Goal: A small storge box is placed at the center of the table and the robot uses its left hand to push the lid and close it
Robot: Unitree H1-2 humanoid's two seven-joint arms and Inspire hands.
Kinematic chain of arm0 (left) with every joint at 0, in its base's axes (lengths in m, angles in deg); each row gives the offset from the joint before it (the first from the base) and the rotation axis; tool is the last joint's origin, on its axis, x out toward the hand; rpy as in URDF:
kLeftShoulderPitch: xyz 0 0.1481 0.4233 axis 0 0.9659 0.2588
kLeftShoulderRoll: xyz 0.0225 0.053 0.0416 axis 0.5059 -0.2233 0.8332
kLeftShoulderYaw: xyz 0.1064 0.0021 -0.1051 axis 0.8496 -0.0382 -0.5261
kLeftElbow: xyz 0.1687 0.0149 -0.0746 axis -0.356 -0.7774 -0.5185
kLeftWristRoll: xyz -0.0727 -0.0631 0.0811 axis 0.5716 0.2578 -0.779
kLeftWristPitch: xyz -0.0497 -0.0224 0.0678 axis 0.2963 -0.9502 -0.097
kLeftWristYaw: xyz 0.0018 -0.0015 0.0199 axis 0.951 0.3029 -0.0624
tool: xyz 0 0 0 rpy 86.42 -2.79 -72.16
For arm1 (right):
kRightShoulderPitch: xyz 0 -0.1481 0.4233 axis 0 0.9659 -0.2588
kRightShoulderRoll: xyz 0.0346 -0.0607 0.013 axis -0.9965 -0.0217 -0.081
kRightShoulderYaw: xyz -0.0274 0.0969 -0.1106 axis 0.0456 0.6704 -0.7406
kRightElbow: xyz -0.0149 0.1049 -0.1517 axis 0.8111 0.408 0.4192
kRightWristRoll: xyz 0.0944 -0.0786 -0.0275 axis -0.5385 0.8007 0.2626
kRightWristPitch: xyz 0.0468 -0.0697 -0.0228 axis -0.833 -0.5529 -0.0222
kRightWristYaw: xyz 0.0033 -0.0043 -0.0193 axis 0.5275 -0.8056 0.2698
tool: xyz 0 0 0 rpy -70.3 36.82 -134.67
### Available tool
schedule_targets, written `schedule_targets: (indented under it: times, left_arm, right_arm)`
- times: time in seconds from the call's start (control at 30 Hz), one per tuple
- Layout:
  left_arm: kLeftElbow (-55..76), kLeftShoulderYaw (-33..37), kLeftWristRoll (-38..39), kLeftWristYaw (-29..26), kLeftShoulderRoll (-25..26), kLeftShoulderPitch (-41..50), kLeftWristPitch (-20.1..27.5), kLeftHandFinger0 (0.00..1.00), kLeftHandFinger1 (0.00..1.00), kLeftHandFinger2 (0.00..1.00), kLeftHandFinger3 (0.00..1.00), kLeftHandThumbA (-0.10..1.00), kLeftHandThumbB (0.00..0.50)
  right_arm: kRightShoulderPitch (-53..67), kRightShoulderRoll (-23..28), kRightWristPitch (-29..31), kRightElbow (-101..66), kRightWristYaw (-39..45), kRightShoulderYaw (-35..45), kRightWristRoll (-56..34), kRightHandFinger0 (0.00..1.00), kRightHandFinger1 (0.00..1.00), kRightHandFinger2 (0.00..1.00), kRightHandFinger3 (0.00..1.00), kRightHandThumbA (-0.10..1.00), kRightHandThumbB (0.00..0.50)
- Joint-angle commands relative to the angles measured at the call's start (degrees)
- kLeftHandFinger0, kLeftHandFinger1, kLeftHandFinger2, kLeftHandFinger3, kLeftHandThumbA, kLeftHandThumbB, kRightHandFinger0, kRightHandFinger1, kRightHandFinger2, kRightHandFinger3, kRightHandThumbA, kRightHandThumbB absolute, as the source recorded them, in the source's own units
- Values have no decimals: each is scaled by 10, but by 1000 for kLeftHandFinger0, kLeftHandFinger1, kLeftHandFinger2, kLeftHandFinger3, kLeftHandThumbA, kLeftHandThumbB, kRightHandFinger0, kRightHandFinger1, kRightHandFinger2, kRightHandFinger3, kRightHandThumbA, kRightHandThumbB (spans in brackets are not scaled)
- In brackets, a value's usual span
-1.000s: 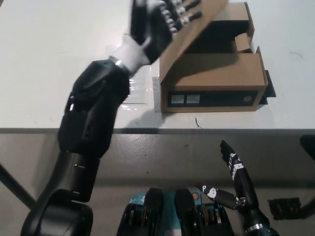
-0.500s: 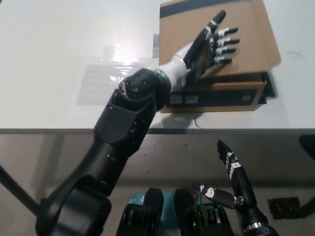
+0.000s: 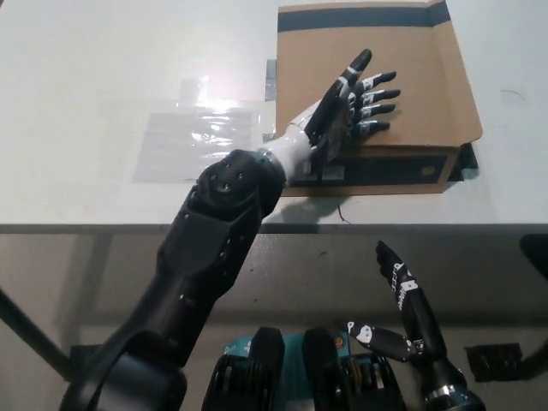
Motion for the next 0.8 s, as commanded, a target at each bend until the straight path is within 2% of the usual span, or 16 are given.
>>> schedule_targets:
  times: [0.0,0.03,0.07,0.13,0.23,0.27,0.3,0.37,0.57,0.63,0.67,0.7,0.77]
  left_arm:
    - [134,2,-1,38,23,25,-10,1000,1000,1000,1000,1000,408]
    - [193,2,1,32,29,46,-28,1000,1000,1000,1000,1000,430]
    - [238,0,2,30,34,66,-29,1000,1000,1000,1000,1000,432]
    - [329,-3,-2,20,41,109,-12,1000,1000,1000,1000,1000,414]
    - [424,-10,-4,10,50,161,-4,1000,1000,1000,1000,1000,433]
    - [456,-12,-7,5,52,181,1,1000,1000,1000,1000,1000,487]
    - [483,-14,-10,5,59,199,11,1000,1000,1000,1000,1000,415]
    - [533,-22,-9,8,72,266,45,1000,1000,1000,1000,1000,405]
    - [524,-43,-21,-5,76,381,102,1000,1000,1000,1000,1000,362]
    - [501,-45,-59,-14,83,408,127,1000,1000,1000,1000,1000,368]
    - [488,-44,-80,-19,86,424,140,1000,1000,1000,1000,1000,360]
    - [476,-44,-94,-23,90,435,149,1000,1000,1000,1000,1000,327]
    - [448,-48,-125,-38,96,455,172,1000,1000,1000,1000,1000,311]
  right_arm:
    - [-15,-4,28,-18,5,-1,-5,1000,1000,1000,1000,1000,358]
    - [-16,-4,28,-17,6,1,-7,1000,1000,1000,1000,1000,368]
    - [-16,-4,28,-17,7,2,-9,1000,1000,1000,1000,1000,368]
    - [-15,-1,28,-20,8,2,-9,1000,1000,1000,1000,1000,363]
    - [-15,3,28,-21,9,4,-9,1000,1000,1000,1000,1000,351]
    - [-14,4,28,-21,8,4,-8,1000,1000,1000,1000,1000,348]
    - [-15,2,28,-19,4,4,-5,1000,1000,1000,1000,1000,350]
    - [-15,3,28,-16,11,4,-12,1000,1000,1000,1000,1000,344]
    - [-17,2,28,-8,3,3,-4,1000,1000,1000,1000,1000,334]
    - [-17,3,28,-9,1,2,-1,1000,1000,1000,1000,1000,333]
    - [-11,4,28,-12,2,1,-1,1000,1000,1000,1000,1000,332]
    - [-10,4,28,-13,4,1,-2,1000,1000,1000,1000,1000,332]
    - [-10,3,28,-12,4,0,-2,1000,1000,1000,1000,1000,332]
